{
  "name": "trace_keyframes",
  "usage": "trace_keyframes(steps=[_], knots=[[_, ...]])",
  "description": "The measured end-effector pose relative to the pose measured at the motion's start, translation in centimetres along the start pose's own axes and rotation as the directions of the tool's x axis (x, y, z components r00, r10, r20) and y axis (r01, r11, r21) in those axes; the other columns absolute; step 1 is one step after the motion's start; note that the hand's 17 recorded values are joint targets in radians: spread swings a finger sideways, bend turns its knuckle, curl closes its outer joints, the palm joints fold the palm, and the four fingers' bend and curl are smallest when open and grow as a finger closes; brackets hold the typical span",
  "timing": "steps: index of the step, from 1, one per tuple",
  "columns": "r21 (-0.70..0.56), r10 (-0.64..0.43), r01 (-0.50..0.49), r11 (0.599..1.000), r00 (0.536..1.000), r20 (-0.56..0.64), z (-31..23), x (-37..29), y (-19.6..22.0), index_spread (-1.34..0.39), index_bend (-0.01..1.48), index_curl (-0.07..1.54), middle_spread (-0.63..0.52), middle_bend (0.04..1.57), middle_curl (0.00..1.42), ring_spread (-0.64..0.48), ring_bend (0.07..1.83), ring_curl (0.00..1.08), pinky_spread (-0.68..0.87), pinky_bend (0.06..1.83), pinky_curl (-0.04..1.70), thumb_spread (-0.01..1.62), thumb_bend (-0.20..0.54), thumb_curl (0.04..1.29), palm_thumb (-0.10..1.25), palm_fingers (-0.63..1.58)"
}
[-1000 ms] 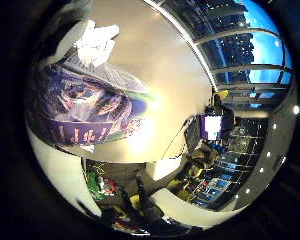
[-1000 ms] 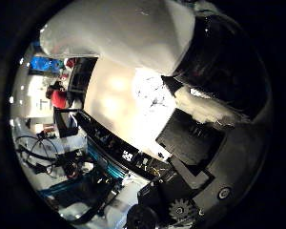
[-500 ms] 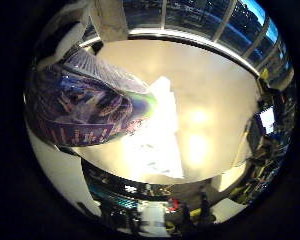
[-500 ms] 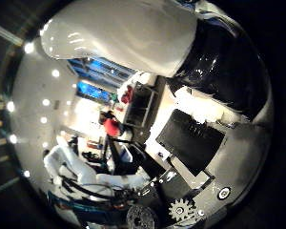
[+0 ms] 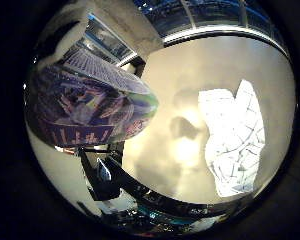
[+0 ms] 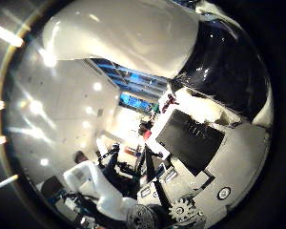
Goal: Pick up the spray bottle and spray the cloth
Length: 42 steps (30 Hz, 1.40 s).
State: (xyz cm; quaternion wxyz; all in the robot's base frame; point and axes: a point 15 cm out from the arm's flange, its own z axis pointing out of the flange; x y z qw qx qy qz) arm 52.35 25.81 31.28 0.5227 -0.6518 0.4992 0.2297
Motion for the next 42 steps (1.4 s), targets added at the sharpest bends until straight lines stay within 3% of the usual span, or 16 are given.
trace_keyframes(steps=[16, 34, 38, 42], knots=[[-0.110, -0.014, 0.012, 0.994, 1.000, -0.019, 7.6, 7.5, 4.1, -0.21, 1.16, 0.83, -0.08, 1.42, 0.68, -0.21, 1.37, 0.80, -0.15, 1.01, 1.52, 0.79, -0.015, 0.86, 0.98, 1.14], [-0.135, 0.037, -0.048, 0.990, 0.996, -0.080, 9.0, 13.9, 5.2, -0.20, 1.16, 0.82, -0.08, 1.42, 0.66, -0.20, 1.36, 0.80, -0.14, 1.01, 1.48, 0.92, -0.015, 0.81, 0.97, 1.14], [-0.144, 0.055, -0.068, 0.987, 0.994, -0.092, 9.1, 15.6, 5.8, -0.20, 1.16, 0.82, -0.09, 1.42, 0.66, -0.21, 1.35, 0.79, -0.15, 1.00, 1.45, 0.95, -0.024, 0.79, 0.93, 1.14], [-0.160, 0.054, -0.070, 0.985, 0.993, -0.104, 8.8, 16.7, 6.5, -0.20, 1.11, 0.79, -0.09, 1.36, 0.64, -0.19, 1.32, 0.75, -0.17, 0.96, 1.36, 1.03, -0.037, 0.68, 0.84, 1.16]])
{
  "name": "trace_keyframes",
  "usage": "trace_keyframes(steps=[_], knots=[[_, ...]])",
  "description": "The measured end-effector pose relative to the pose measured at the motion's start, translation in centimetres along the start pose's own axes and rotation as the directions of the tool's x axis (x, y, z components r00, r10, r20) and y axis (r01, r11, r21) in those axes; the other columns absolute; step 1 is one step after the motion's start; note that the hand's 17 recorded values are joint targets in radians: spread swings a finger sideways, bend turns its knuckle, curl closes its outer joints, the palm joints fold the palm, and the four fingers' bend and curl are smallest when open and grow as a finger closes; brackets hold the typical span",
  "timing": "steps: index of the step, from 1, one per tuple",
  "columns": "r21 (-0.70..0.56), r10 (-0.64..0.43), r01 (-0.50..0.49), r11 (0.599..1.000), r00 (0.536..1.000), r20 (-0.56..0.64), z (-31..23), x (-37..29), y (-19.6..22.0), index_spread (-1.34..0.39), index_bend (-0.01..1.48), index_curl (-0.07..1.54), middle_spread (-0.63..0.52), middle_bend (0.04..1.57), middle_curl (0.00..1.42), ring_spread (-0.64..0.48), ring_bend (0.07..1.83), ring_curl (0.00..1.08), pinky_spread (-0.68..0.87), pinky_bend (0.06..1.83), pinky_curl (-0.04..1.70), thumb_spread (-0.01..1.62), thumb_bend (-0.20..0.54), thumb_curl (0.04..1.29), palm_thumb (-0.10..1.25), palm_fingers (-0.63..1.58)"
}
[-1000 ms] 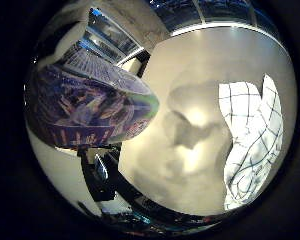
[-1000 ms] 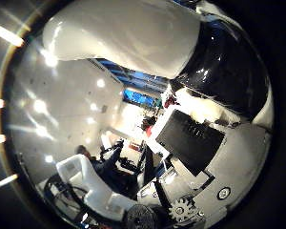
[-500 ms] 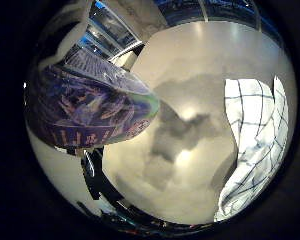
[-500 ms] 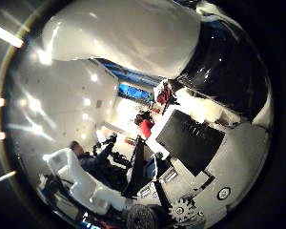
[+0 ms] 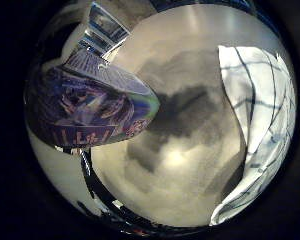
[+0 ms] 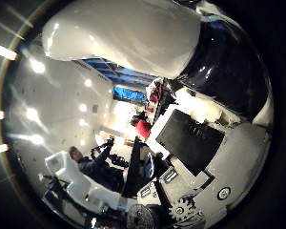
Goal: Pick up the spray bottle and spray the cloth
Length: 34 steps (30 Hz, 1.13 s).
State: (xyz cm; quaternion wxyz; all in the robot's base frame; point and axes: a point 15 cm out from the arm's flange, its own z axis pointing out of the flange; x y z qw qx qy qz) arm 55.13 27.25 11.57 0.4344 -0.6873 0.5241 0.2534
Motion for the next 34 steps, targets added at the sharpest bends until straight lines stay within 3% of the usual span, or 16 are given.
trace_keyframes(steps=[3, 4, 5, 7, 8, 12, 15, 27, 34], knots=[[-0.023, -0.017, 0.017, 1.000, 1.000, -0.014, -0.2, 0.4, 0.4, -0.23, 0.92, 0.75, -0.08, 1.29, 0.60, -0.18, 1.26, 0.69, -0.23, 0.91, 1.21, 1.07, -0.040, 0.57, 0.75, 1.11], [-0.034, -0.028, 0.027, 0.999, 0.999, -0.020, -0.3, 0.4, 0.6, -0.26, 0.70, 0.72, -0.10, 1.18, 0.58, -0.18, 1.26, 0.67, -0.28, 0.93, 1.15, 1.08, -0.047, 0.53, 0.69, 0.84], [-0.049, -0.040, 0.038, 0.998, 0.999, -0.026, -0.4, 0.4, 0.8, -0.29, 0.54, 0.70, -0.11, 1.05, 0.55, -0.19, 1.24, 0.68, -0.31, 0.93, 1.14, 1.07, -0.048, 0.50, 0.66, 0.42], [-0.093, -0.067, 0.063, 0.994, 0.997, -0.042, -0.6, 0.6, 1.6, -0.36, 0.47, 0.62, -0.10, 0.84, 0.47, -0.16, 1.04, 0.61, -0.20, 0.80, 1.09, 1.05, -0.051, 0.46, 0.60, -0.06], [-0.116, -0.084, 0.077, 0.990, 0.995, -0.053, -0.8, 0.8, 1.9, -0.39, 0.38, 0.52, -0.07, 0.68, 0.40, -0.12, 0.84, 0.50, -0.07, 0.70, 1.01, 1.04, -0.051, 0.42, 0.56, -0.18], [-0.182, -0.130, 0.111, 0.977, 0.987, -0.097, -2.2, 1.2, 2.4, -0.41, 0.20, 0.40, -0.02, 0.39, 0.31, -0.01, 0.53, 0.34, 0.26, 0.47, 0.78, 0.98, -0.037, 0.36, 0.49, -0.12], [-0.168, -0.140, 0.120, 0.978, 0.984, -0.109, -3.6, 1.0, 1.6, -0.42, 0.15, 0.35, 0.00, 0.28, 0.29, 0.02, 0.43, 0.29, 0.37, 0.39, 0.66, 0.95, -0.035, 0.34, 0.47, -0.05], [-0.065, -0.151, 0.142, 0.988, 0.974, -0.168, -14.9, 1.8, -1.5, -0.40, 0.16, 0.28, 0.01, 0.20, 0.31, 0.02, 0.35, 0.26, 0.41, 0.38, 0.47, 0.95, -0.030, 0.30, 0.46, 0.04], [-0.082, -0.141, 0.126, 0.989, 0.965, -0.222, -21.8, 2.9, 1.1, -0.40, 0.17, 0.29, 0.00, 0.19, 0.31, 0.03, 0.31, 0.26, 0.40, 0.37, 0.41, 0.94, -0.030, 0.30, 0.47, 0.08]])
